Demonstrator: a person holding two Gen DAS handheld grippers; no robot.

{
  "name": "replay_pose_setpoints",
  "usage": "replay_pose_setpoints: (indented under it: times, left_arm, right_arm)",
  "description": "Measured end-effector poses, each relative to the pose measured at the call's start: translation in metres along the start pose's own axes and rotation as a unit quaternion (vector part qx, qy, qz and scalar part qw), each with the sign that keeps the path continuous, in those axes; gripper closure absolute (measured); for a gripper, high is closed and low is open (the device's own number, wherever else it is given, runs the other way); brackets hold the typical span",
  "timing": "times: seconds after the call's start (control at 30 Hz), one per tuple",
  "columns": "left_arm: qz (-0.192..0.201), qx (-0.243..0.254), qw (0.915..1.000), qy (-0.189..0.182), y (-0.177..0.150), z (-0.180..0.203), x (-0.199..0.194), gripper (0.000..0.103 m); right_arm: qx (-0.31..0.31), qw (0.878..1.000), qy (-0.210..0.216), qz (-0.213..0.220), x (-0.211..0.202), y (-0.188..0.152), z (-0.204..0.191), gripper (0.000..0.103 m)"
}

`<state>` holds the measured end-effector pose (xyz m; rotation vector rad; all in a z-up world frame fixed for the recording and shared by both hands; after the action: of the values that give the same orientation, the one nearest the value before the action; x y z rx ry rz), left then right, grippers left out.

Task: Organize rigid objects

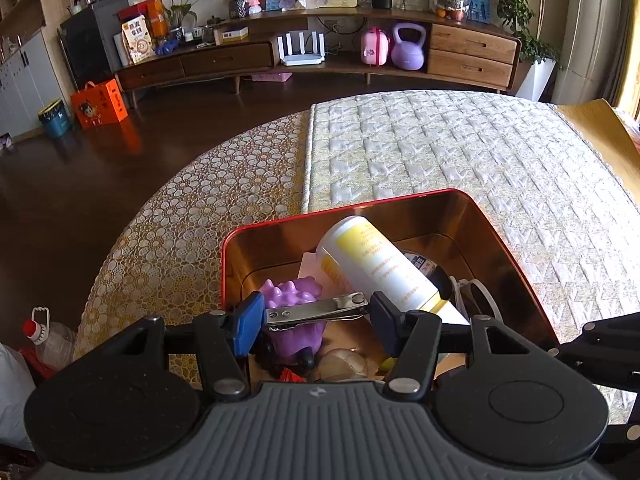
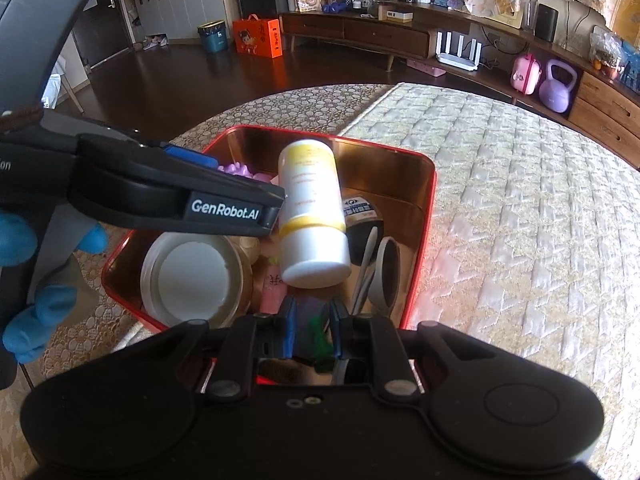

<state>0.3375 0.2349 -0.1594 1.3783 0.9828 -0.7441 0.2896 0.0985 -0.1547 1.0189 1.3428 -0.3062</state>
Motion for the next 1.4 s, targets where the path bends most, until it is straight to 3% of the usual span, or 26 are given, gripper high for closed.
replay_pose_setpoints:
  times: [0.53,0.73,0.93,1.4]
  left_arm:
    - [0.013,-0.020,0.9996,-0.018,-0.012,0.001,-0.019,0.038]
    - [0.024,-0.028,0.9990,-0.026,-0.020,-0.001,-0.036,0.031]
    - [0.039,-0.035,0.9982,-0.030,-0.028,-0.003,-0.056,0.031]
    - [0.075,-0.036,0.9959,-0.037,-0.062,0.000,-0.101,0.031]
  right_arm:
    - [0.013,0.999,0.016,0.029,-0.021,-0.004,0.001,0.070]
    - [0.017,0.998,0.029,0.048,-0.040,-0.009,0.002,0.060]
    - [0.016,0.997,0.034,0.067,-0.058,-0.012,0.004,0.052]
    - [0.005,0.989,0.037,0.142,-0.107,-0.028,0.006,0.023]
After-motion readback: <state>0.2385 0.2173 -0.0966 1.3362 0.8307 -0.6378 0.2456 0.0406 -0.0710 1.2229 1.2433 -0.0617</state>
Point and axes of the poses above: each gripper's, at about its wrist camera, not at the fingertips, and x roughly the way its jaws point, z to its right, y to its top, the point moved 7 cm from there along x, roughly the way its jaws point, and after that the axes turned 14 degrees about -z, right-handed, at the moved point
